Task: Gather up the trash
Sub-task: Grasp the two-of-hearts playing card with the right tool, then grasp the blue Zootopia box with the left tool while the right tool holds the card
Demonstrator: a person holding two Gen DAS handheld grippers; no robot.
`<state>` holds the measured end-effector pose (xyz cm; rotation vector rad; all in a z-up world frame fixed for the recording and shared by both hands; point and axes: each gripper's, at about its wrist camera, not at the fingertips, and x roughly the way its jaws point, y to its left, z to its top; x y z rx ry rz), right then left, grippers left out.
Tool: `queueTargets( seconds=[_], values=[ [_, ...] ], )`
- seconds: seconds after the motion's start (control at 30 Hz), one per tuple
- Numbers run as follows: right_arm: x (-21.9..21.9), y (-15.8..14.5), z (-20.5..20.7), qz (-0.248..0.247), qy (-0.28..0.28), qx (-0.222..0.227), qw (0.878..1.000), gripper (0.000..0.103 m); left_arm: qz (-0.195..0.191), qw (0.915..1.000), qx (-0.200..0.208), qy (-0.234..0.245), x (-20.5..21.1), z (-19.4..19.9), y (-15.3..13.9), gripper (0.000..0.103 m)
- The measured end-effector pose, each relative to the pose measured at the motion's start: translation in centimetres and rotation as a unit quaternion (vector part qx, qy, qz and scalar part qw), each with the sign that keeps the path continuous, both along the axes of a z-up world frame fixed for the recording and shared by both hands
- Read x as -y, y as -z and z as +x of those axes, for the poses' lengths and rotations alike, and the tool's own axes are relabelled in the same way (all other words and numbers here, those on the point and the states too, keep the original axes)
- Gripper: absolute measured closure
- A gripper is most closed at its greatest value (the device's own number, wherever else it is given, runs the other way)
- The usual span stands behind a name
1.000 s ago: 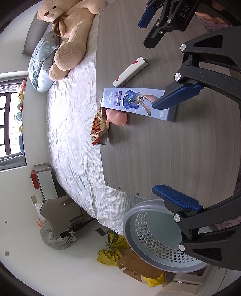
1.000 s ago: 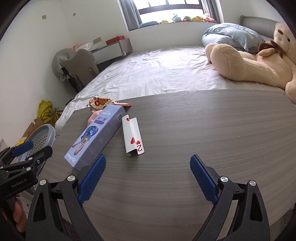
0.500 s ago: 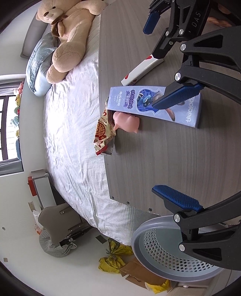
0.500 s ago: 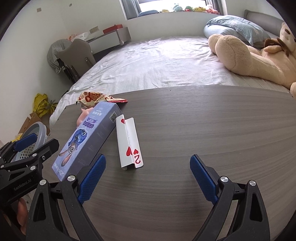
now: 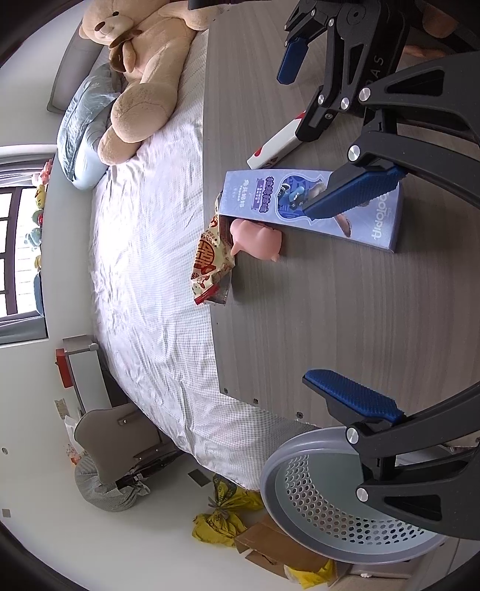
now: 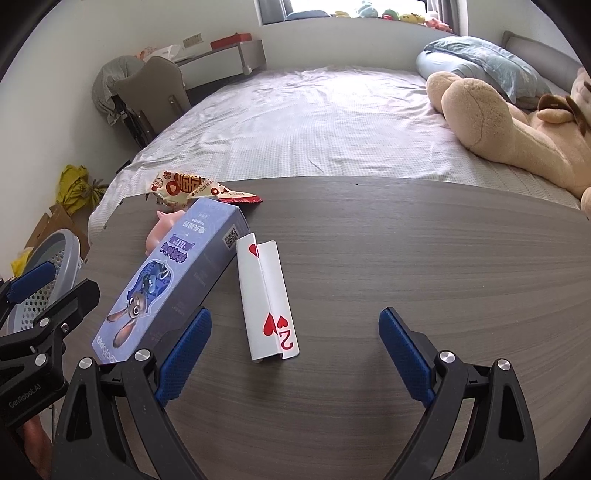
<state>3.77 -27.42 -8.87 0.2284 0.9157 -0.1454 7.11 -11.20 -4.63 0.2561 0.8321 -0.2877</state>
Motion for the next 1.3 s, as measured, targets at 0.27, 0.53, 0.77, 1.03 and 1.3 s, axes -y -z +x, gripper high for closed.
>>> queueTargets(
  seconds=[0.27,0.53,0.77,1.03,1.3],
  values=[
    [-0.7,0.5,0.9,-0.022,-0.015,-0.008,1.000,0.032,-0.005,1.0000,-0.001,0.002,0.1,-0.2,-0.1,0.023],
    [-0.6,0.4,0.8,-0.026,-0.015,0.005,1.000,0.073,-0.006,0.9999,-0.005,0.007,0.5,-0.5,-0.3,0.023],
    [0.2,0.0,0.0,0.007,-0.010,0.023,1.000,0.078,-0.005,0.9997,-0.012,0.019,1.4,-1.1,-0.3,0.023],
    [2.7,-0.5,-2.8,0.036,0.025,0.038,0.998,0.078,0.000,0.9983,-0.022,0.054,4.0,-2.0,0.0,0.023],
    [4.8,-0.6,-5.3,0.054,0.051,0.052,0.996,0.077,-0.001,0.9959,-0.063,0.065,5.6,0.0,1.7,0.023]
  ],
)
